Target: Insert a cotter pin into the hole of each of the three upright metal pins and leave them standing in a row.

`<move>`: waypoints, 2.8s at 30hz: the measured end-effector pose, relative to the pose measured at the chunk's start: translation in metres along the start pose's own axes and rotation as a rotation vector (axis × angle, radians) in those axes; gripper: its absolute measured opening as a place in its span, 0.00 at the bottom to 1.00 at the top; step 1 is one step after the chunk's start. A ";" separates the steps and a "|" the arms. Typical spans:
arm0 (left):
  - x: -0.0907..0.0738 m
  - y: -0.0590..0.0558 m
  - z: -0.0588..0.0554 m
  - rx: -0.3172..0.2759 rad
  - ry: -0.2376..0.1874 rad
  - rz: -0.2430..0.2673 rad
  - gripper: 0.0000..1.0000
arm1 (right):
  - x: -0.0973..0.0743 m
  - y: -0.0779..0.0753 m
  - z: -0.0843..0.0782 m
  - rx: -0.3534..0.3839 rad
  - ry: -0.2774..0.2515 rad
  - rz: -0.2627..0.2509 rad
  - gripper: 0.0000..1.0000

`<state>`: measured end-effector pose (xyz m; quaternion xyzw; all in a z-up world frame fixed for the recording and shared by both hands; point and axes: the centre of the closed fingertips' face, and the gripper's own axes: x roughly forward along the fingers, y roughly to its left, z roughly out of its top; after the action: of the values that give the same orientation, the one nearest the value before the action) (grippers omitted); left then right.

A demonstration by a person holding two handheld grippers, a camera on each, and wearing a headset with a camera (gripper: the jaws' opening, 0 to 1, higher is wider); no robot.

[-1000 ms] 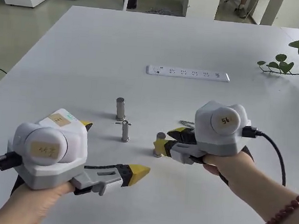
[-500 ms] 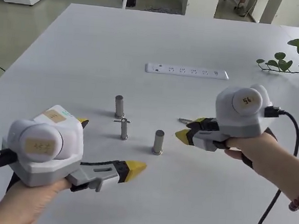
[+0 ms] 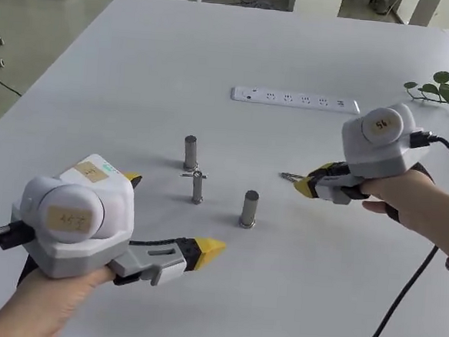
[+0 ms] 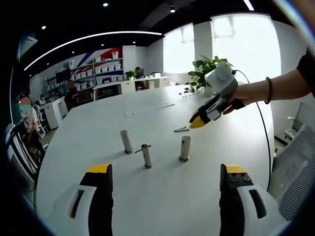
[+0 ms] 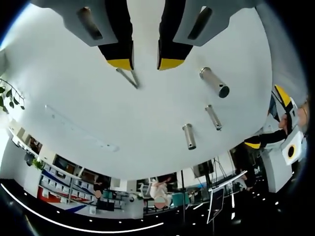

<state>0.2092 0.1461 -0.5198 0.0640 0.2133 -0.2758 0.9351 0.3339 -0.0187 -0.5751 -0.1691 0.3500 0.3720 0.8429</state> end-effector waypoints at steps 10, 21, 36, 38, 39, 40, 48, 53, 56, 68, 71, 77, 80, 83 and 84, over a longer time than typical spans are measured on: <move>0.000 0.002 0.001 -0.021 -0.005 0.003 0.90 | 0.019 -0.008 -0.011 0.025 0.062 0.017 0.11; 0.000 0.006 -0.006 -0.020 0.012 0.007 0.88 | 0.030 -0.028 -0.018 0.041 0.105 0.002 0.03; -0.006 0.005 -0.004 -0.025 0.008 0.009 0.87 | 0.027 -0.018 -0.018 -0.110 0.208 0.030 0.00; -0.007 0.006 -0.004 -0.025 0.009 0.011 0.87 | 0.026 -0.017 -0.018 -0.116 0.207 0.025 0.00; -0.008 0.006 -0.004 -0.025 0.009 0.011 0.87 | 0.026 -0.017 -0.018 -0.120 0.206 0.024 0.00; -0.008 0.006 -0.004 -0.025 0.009 0.011 0.87 | 0.026 -0.016 -0.018 -0.126 0.205 0.022 0.00; -0.010 0.007 -0.003 -0.029 0.016 0.010 0.85 | 0.022 -0.013 -0.011 -0.164 0.186 0.016 0.00; -0.010 0.006 0.000 -0.028 0.013 0.003 0.83 | 0.013 -0.005 -0.002 -0.222 0.155 0.019 0.00; -0.010 0.005 0.004 -0.027 0.008 -0.004 0.80 | 0.007 0.002 0.004 -0.262 0.128 0.026 0.00; -0.003 0.001 0.028 -0.053 -0.010 -0.061 0.61 | -0.027 0.040 0.037 -0.337 -0.010 0.098 0.00; 0.001 -0.001 0.034 -0.085 -0.019 -0.086 0.56 | -0.034 0.051 0.048 -0.367 -0.044 0.120 0.00; 0.011 -0.008 0.045 -0.120 -0.015 -0.154 0.48 | -0.039 0.073 0.057 -0.439 -0.077 0.164 0.00; 0.015 -0.009 0.048 -0.146 -0.011 -0.169 0.42 | -0.044 0.087 0.059 -0.471 -0.090 0.196 0.00; 0.018 -0.012 0.048 -0.173 0.000 -0.192 0.37 | -0.045 0.092 0.061 -0.501 -0.096 0.214 0.00; 0.020 -0.014 0.049 -0.180 0.004 -0.201 0.36 | -0.047 0.098 0.062 -0.513 -0.100 0.224 0.00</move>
<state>0.2342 0.1130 -0.4842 -0.0414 0.2446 -0.3475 0.9043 0.2674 0.0561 -0.5005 -0.3186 0.2187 0.5471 0.7425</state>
